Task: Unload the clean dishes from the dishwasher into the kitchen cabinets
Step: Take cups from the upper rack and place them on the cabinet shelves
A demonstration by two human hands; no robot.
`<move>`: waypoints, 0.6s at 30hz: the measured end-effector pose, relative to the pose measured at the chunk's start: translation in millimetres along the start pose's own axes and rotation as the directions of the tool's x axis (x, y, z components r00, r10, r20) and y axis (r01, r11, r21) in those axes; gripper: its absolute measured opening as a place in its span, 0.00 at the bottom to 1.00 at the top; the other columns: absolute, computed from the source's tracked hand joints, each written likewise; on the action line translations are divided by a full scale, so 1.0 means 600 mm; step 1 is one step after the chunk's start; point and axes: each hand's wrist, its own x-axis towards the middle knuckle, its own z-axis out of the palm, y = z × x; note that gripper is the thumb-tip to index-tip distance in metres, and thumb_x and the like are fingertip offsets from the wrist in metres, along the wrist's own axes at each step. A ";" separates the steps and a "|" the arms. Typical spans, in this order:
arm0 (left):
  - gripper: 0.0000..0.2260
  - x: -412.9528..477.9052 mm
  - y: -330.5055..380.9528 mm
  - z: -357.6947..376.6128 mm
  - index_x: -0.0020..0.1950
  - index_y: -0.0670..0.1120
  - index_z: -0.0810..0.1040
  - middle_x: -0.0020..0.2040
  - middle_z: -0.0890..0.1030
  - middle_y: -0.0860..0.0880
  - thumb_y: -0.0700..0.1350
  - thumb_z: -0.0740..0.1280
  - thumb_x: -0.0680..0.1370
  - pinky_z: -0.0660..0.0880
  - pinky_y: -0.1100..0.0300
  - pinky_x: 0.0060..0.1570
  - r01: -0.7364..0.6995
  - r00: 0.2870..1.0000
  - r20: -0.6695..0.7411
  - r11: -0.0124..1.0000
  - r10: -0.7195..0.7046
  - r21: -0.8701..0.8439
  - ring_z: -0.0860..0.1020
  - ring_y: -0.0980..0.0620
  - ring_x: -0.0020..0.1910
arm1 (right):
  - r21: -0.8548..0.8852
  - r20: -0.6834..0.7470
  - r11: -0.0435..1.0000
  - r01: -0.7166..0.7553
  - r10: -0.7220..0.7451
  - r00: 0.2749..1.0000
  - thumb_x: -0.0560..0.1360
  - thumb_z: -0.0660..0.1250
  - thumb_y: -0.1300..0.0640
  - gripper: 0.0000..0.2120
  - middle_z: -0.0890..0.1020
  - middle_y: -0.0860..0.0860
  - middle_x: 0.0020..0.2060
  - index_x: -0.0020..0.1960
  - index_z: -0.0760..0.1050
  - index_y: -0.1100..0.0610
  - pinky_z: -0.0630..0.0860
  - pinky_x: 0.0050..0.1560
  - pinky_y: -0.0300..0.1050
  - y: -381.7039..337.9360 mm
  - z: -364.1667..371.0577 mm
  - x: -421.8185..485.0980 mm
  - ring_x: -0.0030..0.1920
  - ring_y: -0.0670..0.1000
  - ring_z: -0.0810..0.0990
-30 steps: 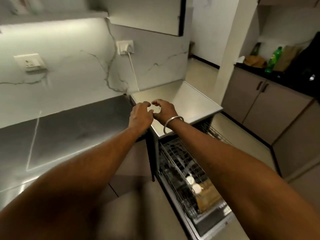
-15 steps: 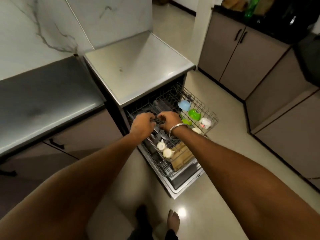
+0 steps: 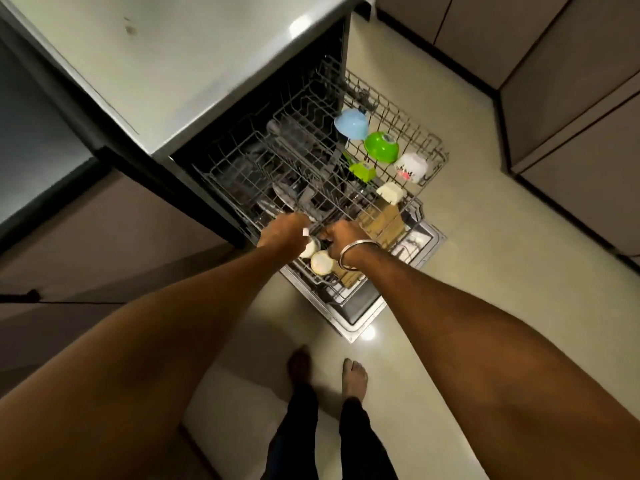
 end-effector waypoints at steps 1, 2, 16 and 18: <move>0.14 0.012 -0.003 0.014 0.64 0.56 0.80 0.61 0.82 0.48 0.46 0.72 0.78 0.76 0.54 0.47 -0.012 1.000 0.018 1.000 0.011 0.028 0.81 0.46 0.57 | -0.002 0.008 1.000 -0.002 0.002 1.000 0.70 0.74 0.64 0.19 0.85 0.58 0.55 0.61 0.82 0.53 0.80 0.58 0.53 0.005 0.010 0.010 0.56 0.60 0.82; 0.16 0.024 -0.007 0.028 0.65 0.56 0.79 0.62 0.81 0.49 0.47 0.72 0.78 0.77 0.54 0.48 -0.024 0.999 0.040 0.998 0.022 0.059 0.80 0.46 0.59 | -0.005 0.017 1.000 0.006 -0.006 1.000 0.71 0.73 0.64 0.20 0.84 0.58 0.56 0.62 0.82 0.53 0.80 0.58 0.53 0.010 0.019 0.017 0.57 0.61 0.82; 0.19 0.099 -0.031 0.143 0.69 0.54 0.75 0.67 0.72 0.43 0.49 0.71 0.79 0.78 0.46 0.55 -0.144 0.973 0.219 0.930 0.071 0.338 0.81 0.42 0.56 | -0.305 0.137 0.943 0.133 -0.094 0.986 0.70 0.74 0.57 0.22 0.82 0.56 0.58 0.63 0.77 0.55 0.79 0.57 0.53 0.032 0.102 0.071 0.57 0.60 0.81; 0.17 0.107 -0.030 0.145 0.68 0.54 0.76 0.62 0.76 0.44 0.50 0.70 0.79 0.79 0.48 0.53 -0.151 0.968 0.239 0.930 0.071 0.336 0.81 0.43 0.54 | -0.371 0.201 0.909 0.189 -0.120 0.972 0.70 0.74 0.57 0.25 0.81 0.56 0.60 0.66 0.75 0.55 0.79 0.58 0.54 0.033 0.106 0.077 0.59 0.60 0.79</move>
